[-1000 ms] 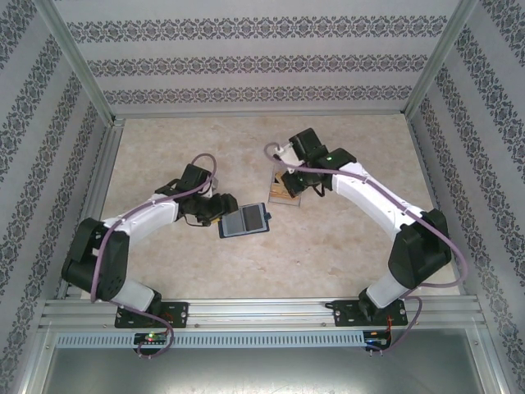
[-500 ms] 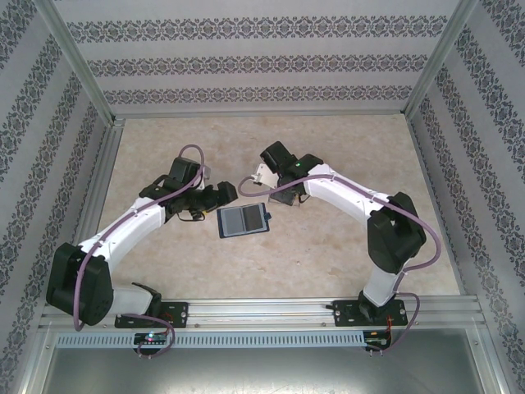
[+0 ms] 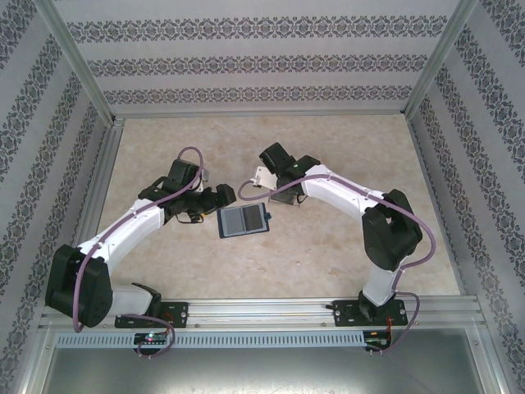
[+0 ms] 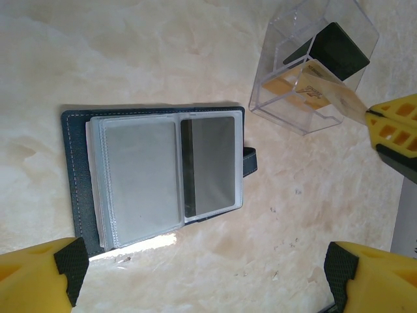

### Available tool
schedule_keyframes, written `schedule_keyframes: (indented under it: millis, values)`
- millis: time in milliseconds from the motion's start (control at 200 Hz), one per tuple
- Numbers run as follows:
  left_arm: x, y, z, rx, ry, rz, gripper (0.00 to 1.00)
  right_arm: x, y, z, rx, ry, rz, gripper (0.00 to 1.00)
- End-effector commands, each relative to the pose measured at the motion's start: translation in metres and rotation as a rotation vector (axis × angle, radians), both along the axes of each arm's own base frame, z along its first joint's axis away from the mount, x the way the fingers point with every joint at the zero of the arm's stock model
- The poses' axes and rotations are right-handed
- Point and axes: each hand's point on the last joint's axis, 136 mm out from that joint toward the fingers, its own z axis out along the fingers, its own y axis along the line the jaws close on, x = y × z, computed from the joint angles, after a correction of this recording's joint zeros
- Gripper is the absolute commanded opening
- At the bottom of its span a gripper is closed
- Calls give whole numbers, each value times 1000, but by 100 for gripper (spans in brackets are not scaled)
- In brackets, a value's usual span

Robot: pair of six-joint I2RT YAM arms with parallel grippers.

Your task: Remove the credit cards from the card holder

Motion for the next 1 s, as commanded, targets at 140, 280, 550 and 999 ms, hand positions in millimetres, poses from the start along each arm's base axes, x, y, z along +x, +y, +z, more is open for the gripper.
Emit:
schedule_keyframes:
  millis: [140, 280, 550, 999]
  values:
    - [-6, 10, -2, 22, 9, 13, 95, -2, -8, -27, -28, 56, -4, 0]
    - [-7, 10, -3, 20, 11, 13, 95, 0, -11, -33, -17, 73, -32, 0]
    - [-7, 11, -4, 17, 14, 17, 95, 8, -19, -41, -21, 67, -111, 16]
    - [-6, 11, -5, 13, 14, 17, 95, 39, -45, -30, -97, -59, -260, 26]
